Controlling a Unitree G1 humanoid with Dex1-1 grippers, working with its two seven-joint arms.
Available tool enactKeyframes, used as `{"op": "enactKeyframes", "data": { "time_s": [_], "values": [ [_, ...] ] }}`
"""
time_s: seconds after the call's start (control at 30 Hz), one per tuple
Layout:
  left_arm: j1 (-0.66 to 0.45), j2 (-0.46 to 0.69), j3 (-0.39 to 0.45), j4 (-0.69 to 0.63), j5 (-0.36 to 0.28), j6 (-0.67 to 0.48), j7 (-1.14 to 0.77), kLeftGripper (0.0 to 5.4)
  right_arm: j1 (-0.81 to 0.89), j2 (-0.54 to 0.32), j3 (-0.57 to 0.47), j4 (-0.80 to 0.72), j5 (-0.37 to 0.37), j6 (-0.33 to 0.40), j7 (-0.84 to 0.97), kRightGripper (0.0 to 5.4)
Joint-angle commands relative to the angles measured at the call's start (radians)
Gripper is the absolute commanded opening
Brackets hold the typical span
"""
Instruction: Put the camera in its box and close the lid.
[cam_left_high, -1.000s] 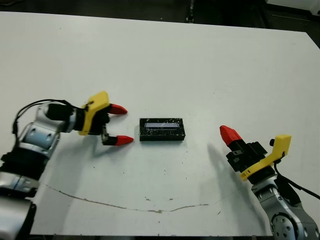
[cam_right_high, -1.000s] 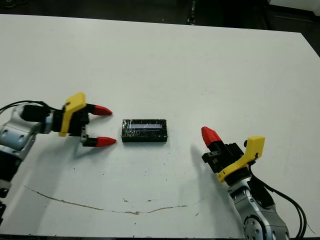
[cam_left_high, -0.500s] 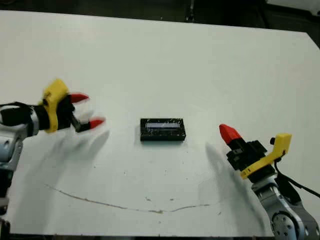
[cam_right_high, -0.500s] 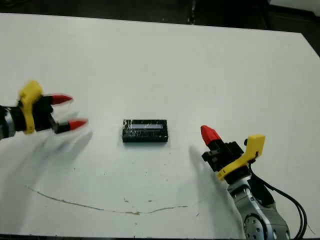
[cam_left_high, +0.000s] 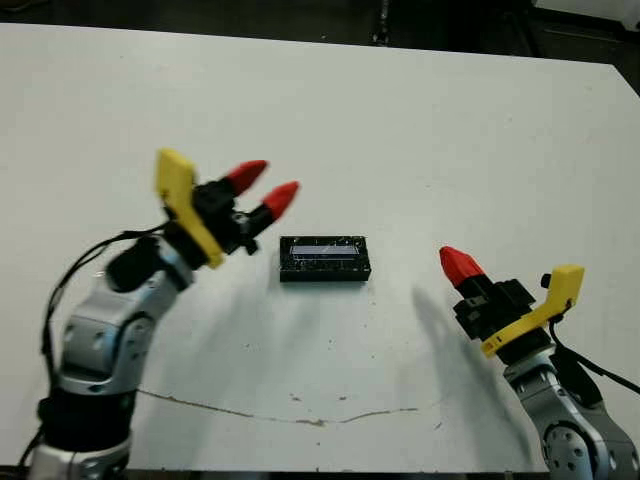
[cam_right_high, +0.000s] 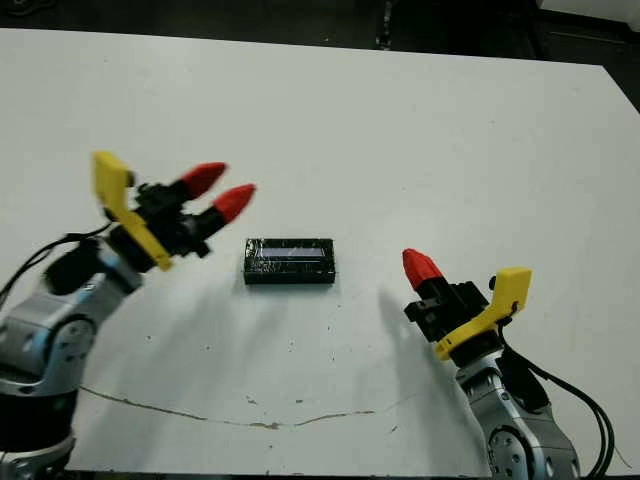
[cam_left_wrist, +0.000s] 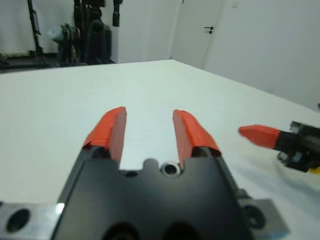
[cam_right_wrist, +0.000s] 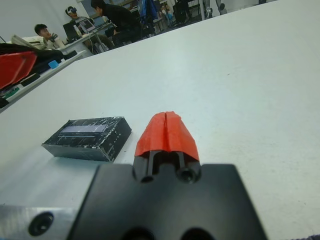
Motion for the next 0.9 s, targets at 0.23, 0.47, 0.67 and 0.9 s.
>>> {"op": "enactKeyframes", "data": {
  "time_s": [0.23,0.47,0.67,0.9],
  "values": [
    [-0.030,-0.057,-0.120,0.036,0.060,0.109,0.097,0.84,0.013,0.002,-0.017,0.006,0.002,-0.012,-0.015,0.00],
    [-0.003,-0.048,-0.196,0.054,0.105,0.203,0.122,0.03,0.017,0.001,-0.011,-0.007,-0.017,-0.010,-0.027,0.00],
    [0.067,-0.039,-0.236,0.101,0.142,0.194,0.114,0.03,0.022,0.001,-0.015,-0.018,-0.016,0.000,-0.037,0.00],
    [0.125,-0.042,-0.249,0.174,0.147,0.232,0.125,0.03,0.027,0.002,-0.009,-0.022,-0.026,-0.005,-0.044,0.00]
  ]
}}
